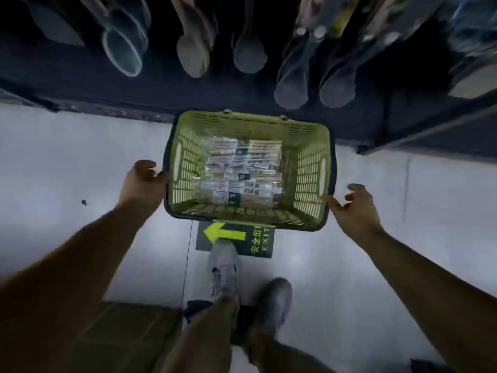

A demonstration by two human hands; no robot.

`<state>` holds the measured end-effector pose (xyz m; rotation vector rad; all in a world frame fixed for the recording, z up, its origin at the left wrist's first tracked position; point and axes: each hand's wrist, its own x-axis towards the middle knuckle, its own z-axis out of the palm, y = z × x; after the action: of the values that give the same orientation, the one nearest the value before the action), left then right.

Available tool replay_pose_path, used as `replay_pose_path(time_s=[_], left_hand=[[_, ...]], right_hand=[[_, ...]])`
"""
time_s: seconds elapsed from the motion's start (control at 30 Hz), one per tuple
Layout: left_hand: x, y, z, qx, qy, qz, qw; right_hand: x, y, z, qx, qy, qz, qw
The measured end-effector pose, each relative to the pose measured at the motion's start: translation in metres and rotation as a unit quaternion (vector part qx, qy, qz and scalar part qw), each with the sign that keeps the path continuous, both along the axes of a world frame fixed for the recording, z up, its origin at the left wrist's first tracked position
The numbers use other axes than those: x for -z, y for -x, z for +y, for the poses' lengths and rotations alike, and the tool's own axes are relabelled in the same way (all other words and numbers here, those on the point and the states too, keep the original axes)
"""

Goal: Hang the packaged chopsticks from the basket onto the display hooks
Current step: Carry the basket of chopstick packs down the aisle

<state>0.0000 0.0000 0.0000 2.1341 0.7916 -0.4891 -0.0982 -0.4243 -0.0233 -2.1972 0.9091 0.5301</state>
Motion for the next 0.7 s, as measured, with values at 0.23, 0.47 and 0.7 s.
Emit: replay_pose_path(time_s=[0.23,0.47,0.7], left_hand=[[0.097,0.005,0.013,0.073,-0.11,-0.016,0.991],[0.121,-0.017,0.013,-0.012,-0.06,-0.033,0.998],[0.089,-0.017,0.01,-0.013,-0.046,-0.029,0.998]], right_hand=[[0.087,-0.004,0.005,0.059,0.013,-0.065,0.996],[0.109,-0.02,0.014,0.125,0.018,-0.086,0.988],[0.071,-0.018,0.011,0.145,0.04,-0.089,0.985]])
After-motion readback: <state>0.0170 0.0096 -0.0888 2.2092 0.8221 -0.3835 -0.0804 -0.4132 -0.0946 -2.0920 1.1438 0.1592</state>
